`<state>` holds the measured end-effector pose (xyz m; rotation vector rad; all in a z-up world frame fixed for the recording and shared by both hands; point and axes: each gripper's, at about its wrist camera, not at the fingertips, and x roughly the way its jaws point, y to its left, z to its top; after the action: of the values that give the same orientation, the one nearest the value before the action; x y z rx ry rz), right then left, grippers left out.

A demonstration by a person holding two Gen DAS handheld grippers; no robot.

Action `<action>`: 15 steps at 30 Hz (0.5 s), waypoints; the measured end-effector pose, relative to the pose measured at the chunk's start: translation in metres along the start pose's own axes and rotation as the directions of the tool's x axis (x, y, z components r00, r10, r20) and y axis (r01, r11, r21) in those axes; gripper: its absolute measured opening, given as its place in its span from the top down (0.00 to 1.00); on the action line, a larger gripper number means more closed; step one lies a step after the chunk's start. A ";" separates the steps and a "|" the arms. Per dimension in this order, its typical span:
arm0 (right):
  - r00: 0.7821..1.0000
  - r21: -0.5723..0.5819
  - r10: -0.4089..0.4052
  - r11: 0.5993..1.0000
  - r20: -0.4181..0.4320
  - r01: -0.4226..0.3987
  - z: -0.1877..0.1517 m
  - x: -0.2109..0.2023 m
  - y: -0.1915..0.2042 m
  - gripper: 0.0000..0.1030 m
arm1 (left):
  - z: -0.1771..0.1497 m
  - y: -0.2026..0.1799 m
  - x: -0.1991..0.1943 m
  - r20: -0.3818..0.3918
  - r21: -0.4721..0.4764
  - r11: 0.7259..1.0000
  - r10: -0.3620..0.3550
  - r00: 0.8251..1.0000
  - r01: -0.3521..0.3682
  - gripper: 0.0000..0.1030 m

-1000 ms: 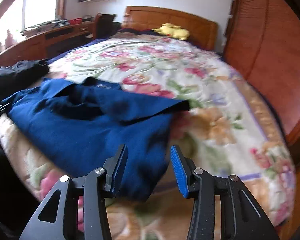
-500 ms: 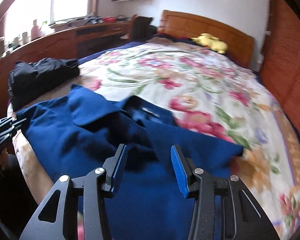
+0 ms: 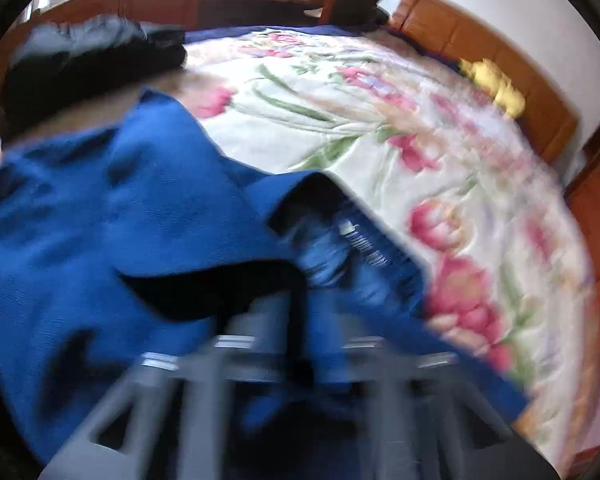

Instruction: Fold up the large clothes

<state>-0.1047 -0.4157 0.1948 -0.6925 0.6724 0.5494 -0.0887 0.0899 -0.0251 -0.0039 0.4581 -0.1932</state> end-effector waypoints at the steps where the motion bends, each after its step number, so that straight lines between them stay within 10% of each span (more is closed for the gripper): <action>1: 0.999 0.018 0.040 0.999 0.006 -0.040 0.006 0.001 -0.006 0.99 | 0.000 0.001 0.000 0.001 -0.001 1.000 -0.002 1.000 0.002 0.89; 15: 0.985 0.090 -0.149 0.986 0.085 0.142 0.053 0.022 -0.041 0.99 | 0.002 0.004 0.004 0.008 -0.021 1.000 -0.016 1.000 0.016 0.89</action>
<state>-0.0439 -0.3988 0.2262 -0.6289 0.5514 0.4134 -0.0836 0.0926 -0.0256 -0.0289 0.4525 -0.2043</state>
